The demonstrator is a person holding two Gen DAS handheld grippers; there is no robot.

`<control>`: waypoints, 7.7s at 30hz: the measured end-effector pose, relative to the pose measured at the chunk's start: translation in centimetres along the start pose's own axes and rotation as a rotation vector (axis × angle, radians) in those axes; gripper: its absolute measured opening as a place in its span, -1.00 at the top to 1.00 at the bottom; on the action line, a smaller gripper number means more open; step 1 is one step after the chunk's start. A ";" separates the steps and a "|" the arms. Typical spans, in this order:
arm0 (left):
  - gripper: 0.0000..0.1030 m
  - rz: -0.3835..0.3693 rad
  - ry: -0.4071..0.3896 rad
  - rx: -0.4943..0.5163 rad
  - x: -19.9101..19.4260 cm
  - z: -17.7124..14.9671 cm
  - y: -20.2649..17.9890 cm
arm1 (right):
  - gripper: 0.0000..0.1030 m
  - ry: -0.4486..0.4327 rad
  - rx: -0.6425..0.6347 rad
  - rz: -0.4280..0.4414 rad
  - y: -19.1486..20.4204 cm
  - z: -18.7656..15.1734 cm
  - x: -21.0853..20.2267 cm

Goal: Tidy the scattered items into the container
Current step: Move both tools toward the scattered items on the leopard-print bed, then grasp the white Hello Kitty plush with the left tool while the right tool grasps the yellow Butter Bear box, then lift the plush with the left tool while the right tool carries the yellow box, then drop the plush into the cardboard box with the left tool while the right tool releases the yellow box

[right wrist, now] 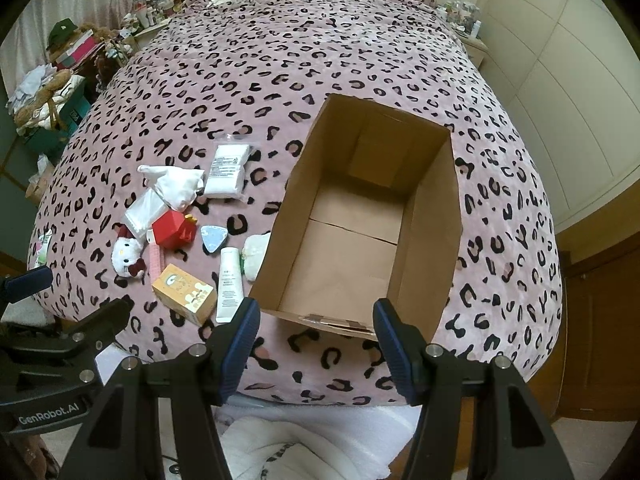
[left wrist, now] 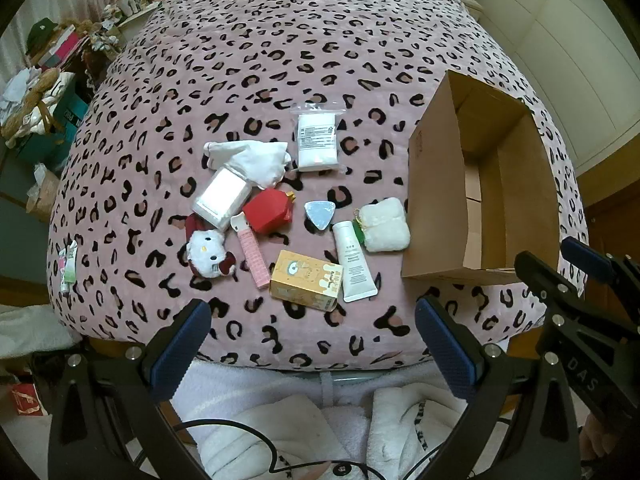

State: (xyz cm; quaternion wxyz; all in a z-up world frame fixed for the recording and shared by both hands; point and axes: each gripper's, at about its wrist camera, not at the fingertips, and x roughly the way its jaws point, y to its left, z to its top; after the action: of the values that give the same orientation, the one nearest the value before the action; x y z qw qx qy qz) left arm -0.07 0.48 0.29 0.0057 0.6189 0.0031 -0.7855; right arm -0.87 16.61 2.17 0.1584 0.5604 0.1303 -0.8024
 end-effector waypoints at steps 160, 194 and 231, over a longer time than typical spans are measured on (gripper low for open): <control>0.01 -0.219 -0.230 -0.083 3.0 -3.0 10.1 | -0.03 -0.124 -0.123 0.338 9.0 1.5 3.5; 0.01 -0.326 -0.247 0.301 -1.1 0.9 -9.2 | -0.03 -0.210 0.115 0.257 -7.6 1.8 1.8; -0.02 -0.314 -0.133 0.311 7.1 4.4 -13.7 | -0.03 -0.043 0.193 0.279 -11.9 2.2 9.1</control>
State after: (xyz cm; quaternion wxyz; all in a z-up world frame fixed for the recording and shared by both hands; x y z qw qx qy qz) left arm -6.14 14.09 -5.59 -0.2118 0.5513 -0.0222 -0.8067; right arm -10.44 25.63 -5.28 0.2165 0.5683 -0.0298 -0.7932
